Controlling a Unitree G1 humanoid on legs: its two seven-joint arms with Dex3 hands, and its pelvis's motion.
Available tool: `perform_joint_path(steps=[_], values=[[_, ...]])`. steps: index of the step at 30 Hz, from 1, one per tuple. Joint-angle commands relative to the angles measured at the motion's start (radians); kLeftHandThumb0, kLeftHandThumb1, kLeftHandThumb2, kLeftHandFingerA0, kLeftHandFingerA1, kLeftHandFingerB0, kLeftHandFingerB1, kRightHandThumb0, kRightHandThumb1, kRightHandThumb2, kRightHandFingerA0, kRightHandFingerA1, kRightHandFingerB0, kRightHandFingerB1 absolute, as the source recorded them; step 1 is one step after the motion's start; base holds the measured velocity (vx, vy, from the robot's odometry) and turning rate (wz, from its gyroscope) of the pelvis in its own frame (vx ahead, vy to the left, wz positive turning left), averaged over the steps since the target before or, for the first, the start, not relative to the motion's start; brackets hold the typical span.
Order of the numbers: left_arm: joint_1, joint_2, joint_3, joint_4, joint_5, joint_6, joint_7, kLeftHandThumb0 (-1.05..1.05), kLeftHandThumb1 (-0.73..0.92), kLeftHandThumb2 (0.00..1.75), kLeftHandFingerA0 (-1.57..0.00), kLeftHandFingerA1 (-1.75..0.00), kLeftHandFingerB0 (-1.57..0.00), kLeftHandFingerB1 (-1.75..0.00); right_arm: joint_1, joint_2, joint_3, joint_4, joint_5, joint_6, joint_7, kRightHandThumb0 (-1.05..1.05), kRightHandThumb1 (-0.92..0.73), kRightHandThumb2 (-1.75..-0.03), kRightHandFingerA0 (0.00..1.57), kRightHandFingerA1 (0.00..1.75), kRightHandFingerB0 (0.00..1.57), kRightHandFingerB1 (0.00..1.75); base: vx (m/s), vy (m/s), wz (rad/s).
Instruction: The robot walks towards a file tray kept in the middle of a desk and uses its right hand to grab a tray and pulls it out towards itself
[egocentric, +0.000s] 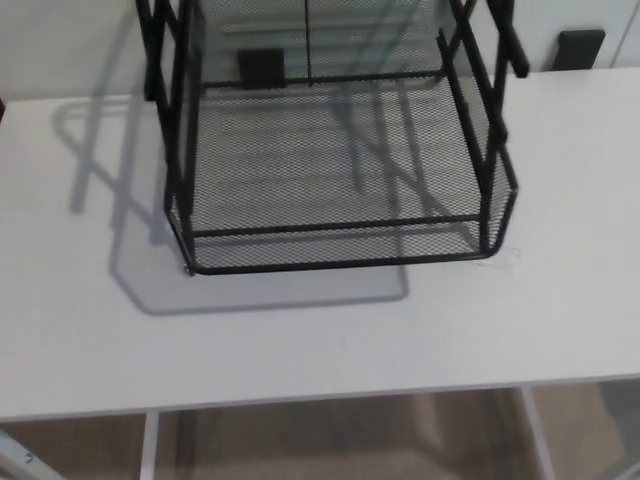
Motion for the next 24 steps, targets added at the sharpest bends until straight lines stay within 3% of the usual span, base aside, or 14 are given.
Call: perform_joint_path(steps=[1,7,8,9,21,22,23,24], values=[[0.013,0.022,0.002,-0.004,0.015,-0.01,0.009,-0.47,0.45,0.59,-0.57,-0.69,-0.46,-0.6,0.028,-0.014,0.013,-0.026,-0.016,-0.037,-0.005,-0.39,-0.4,-0.82,0.76,0.76,0.52,0.61,0.04,0.236,-0.11],[0.007,0.026,-0.004,-0.013,0.021,-0.001,0.012,-0.46,0.46,0.59,-0.55,-0.67,-0.45,-0.57,0.032,-0.014,0.018,-0.051,-0.019,-0.017,-0.003,-0.37,-0.4,-0.83,0.74,0.75,0.5,0.61,0.01,0.276,0.08],[0.029,0.028,-0.009,-0.042,0.023,0.0,0.01,-0.52,0.33,0.85,-0.56,-0.73,-0.42,-0.64,0.04,-0.019,0.023,-0.05,-0.03,-0.018,-0.011,-0.38,-0.41,-0.82,0.76,0.75,0.51,0.6,0.0,0.0,0.0],[0.036,0.029,-0.011,-0.051,0.025,0.0,0.01,-0.49,0.47,0.58,-0.54,-0.68,-0.47,-0.58,0.039,-0.019,0.023,-0.043,-0.032,-0.017,-0.014,-0.38,-0.4,-0.82,0.76,0.75,0.5,0.6,0.07,0.018,0.13],[-0.047,0.016,-0.014,0.002,0.031,-0.007,0.017,-0.48,0.47,0.56,-0.54,-0.69,-0.46,-0.57,-0.022,-0.025,0.021,-0.04,-0.034,-0.015,-0.021,-0.39,-0.42,-0.83,0.78,0.75,0.53,0.61,0.01,-0.085,0.02],[-0.045,0.016,-0.014,-0.013,0.032,0.0,0.018,-0.5,0.31,0.84,-0.59,-0.75,-0.39,-0.63,-0.022,-0.022,0.021,-0.045,-0.032,-0.025,-0.023,-0.39,-0.41,-0.82,0.78,0.75,0.53,0.61,0.0,-0.084,0.0],[-0.041,0.014,-0.015,-0.02,0.033,0.001,0.019,-0.5,0.31,0.84,-0.59,-0.75,-0.39,-0.63,-0.015,-0.023,0.02,-0.06,-0.031,-0.029,-0.023,-0.39,-0.41,-0.82,0.78,0.75,0.53,0.61,0.0,0.0,0.0],[-0.036,0.012,-0.017,-0.03,0.034,0.002,0.014,-0.49,0.45,0.57,-0.56,-0.71,-0.44,-0.59,-0.003,-0.023,0.016,-0.078,-0.023,-0.034,-0.018,-0.4,-0.41,-0.82,0.76,0.74,0.53,0.61,0.0,0.0,0.0]])
